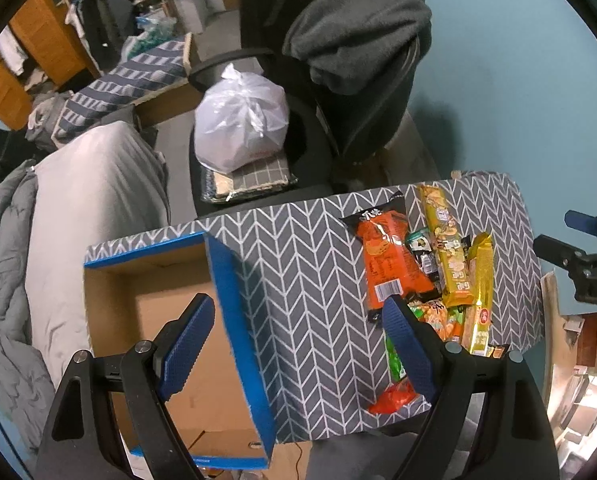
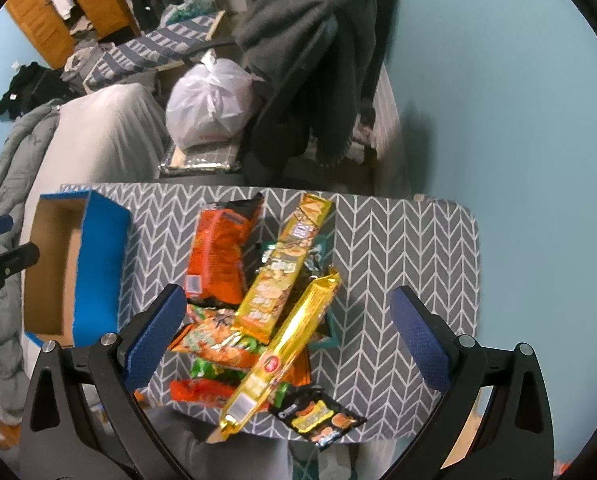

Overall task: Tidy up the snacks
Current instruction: 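Lower left tool onto orange octopus chip bag while right tool reaches yellow wafer stick, then close left tool on orange chip bag while right tool grips yellow wafer stick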

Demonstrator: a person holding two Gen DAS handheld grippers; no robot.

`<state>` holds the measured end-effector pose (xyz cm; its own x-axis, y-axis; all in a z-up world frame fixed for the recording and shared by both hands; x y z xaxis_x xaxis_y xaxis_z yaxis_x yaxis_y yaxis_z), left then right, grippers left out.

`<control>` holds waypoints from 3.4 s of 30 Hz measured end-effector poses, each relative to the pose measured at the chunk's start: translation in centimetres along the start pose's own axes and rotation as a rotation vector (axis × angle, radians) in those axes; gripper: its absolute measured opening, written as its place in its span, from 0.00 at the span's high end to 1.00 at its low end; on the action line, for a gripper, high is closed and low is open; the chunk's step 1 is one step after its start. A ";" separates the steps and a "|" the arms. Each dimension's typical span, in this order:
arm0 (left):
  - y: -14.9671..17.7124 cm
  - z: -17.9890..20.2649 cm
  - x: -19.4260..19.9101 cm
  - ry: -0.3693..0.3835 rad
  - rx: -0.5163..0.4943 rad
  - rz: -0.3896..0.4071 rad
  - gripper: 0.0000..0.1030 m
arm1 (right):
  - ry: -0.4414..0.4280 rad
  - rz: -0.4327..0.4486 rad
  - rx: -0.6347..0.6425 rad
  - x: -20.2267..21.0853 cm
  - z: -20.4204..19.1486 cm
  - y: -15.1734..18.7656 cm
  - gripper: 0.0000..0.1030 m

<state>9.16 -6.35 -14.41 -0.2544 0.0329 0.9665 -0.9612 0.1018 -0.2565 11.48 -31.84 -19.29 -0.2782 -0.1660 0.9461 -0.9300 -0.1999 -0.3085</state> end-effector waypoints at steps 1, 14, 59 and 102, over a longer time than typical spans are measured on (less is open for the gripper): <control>-0.3 0.3 -0.5 0.006 -0.004 -0.006 0.15 | -0.005 -0.013 -0.005 -0.6 0.3 -0.2 0.02; -1.4 4.2 -9.7 0.001 -0.034 -0.172 0.15 | -0.096 -0.202 -0.048 -9.9 1.1 -1.4 0.02; -2.1 9.8 -18.1 0.073 0.032 -0.359 0.15 | -0.234 -0.288 -0.249 -17.7 1.4 1.1 0.66; -0.6 10.3 -20.7 0.095 0.066 -0.387 0.39 | -0.310 -0.148 -0.316 -13.7 3.4 3.0 0.69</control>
<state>13.87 -17.32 -34.21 0.1355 0.0971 0.9860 -0.9896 0.0609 0.1300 13.30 -33.43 -33.50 -0.0968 -0.4479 0.8888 -0.9952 0.0529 -0.0818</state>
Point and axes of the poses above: each gripper's, at about its wrist camera, not at the fingertips, and x roughly against the way its jaws point, z to its right, y to its underside, the point moved 8 cm from there along -x, roughly the way its jaws point, and after that the axes turned 6 degrees about x, right-handed, at the moved point
